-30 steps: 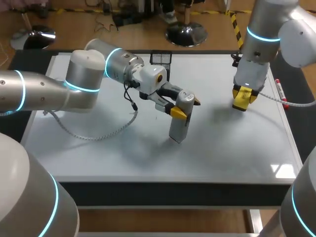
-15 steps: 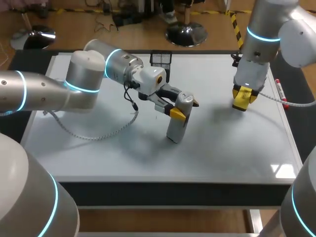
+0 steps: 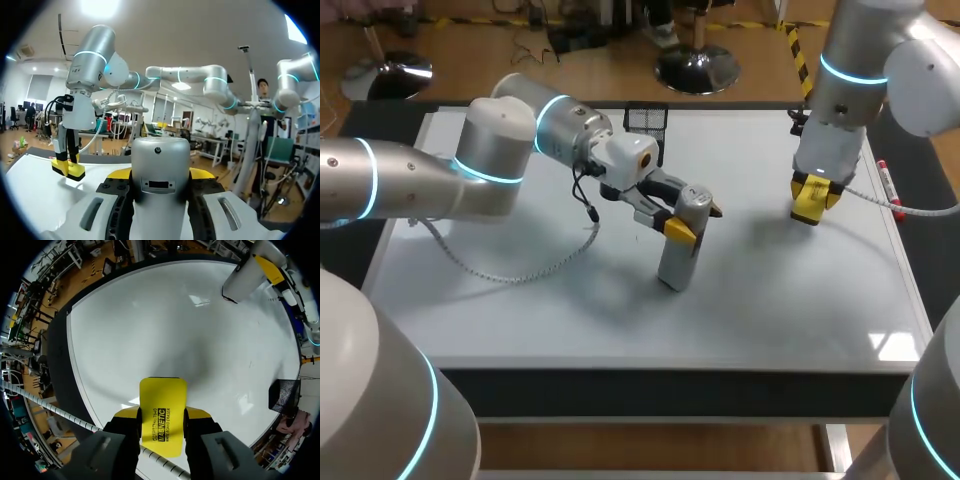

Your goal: Pick up the inspection probe, press it on each red-marked spot on the whiteboard one by one, put down the probe, pick up the eraser, and wipe off all the red marks.

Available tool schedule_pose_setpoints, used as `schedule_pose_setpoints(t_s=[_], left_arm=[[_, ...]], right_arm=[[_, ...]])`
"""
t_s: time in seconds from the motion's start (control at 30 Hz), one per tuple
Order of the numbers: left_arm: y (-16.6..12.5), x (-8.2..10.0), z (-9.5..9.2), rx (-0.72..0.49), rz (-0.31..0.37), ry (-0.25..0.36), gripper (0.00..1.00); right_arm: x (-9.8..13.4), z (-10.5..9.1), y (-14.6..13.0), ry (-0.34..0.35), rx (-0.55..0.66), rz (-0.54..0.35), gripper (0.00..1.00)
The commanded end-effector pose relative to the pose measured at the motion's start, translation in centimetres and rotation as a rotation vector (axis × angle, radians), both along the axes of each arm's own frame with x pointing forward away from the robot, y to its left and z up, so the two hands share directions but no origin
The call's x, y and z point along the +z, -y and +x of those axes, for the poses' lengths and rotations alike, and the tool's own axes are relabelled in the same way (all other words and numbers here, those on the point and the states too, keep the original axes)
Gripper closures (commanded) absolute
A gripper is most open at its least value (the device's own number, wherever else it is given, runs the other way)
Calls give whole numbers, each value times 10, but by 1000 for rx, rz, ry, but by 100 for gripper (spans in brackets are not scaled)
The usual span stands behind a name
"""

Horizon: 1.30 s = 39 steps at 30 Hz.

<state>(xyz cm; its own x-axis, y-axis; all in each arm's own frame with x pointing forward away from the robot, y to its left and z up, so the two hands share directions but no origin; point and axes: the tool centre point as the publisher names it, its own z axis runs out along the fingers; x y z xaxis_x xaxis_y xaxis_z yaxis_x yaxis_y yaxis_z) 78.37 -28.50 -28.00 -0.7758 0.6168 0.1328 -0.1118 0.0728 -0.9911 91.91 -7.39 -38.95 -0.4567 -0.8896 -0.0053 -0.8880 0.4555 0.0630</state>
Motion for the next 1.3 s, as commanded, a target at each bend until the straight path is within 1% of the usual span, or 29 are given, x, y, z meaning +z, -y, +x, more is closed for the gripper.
schedule_pose_setpoints(t_s=[0.03, 0.17, 0.23, 0.37, 0.43, 0.47, 0.63, 0.67, 0.77, 0.93, 1.3], left_arm=[[-6, 5, -3, 12, 20, 9, 100], [-6, 3, -4, 2, 40, 18, 100], [-7, 3, -5, -9, 50, 33, 100], [-9, 4, -9, -26, 48, 76, 100], [-11, 2, -10, -20, 49, 82, 100], [-12, 2, -10, -14, 49, 95, 100], [-13, -1, -12, -10, 38, 106, 100], [-14, -3, -13, -5, 33, 121, 100], [-15, -5, -14, 2, 19, 106, 100], [-16, -9, -16, 3, 16, 105, 100], [-15, -11, -14, 4, 11, 109, 100]], right_arm=[[0, 0, 1, 1, 2, -2, 100], [0, 0, 1, 1, 2, -2, 100], [0, 0, 1, 1, 2, -2, 100], [0, 0, 1, 1, 2, -2, 100], [0, 0, 1, 1, 2, -2, 100], [0, 0, 1, 1, 2, -2, 100], [0, 0, 1, 1, 2, -2, 100], [0, 0, 1, 1, 2, -2, 100], [0, 0, 1, 1, 2, -2, 100], [0, 0, 1, 1, 2, -2, 100], [0, 0, 1, 1, 2, -2, 100]])
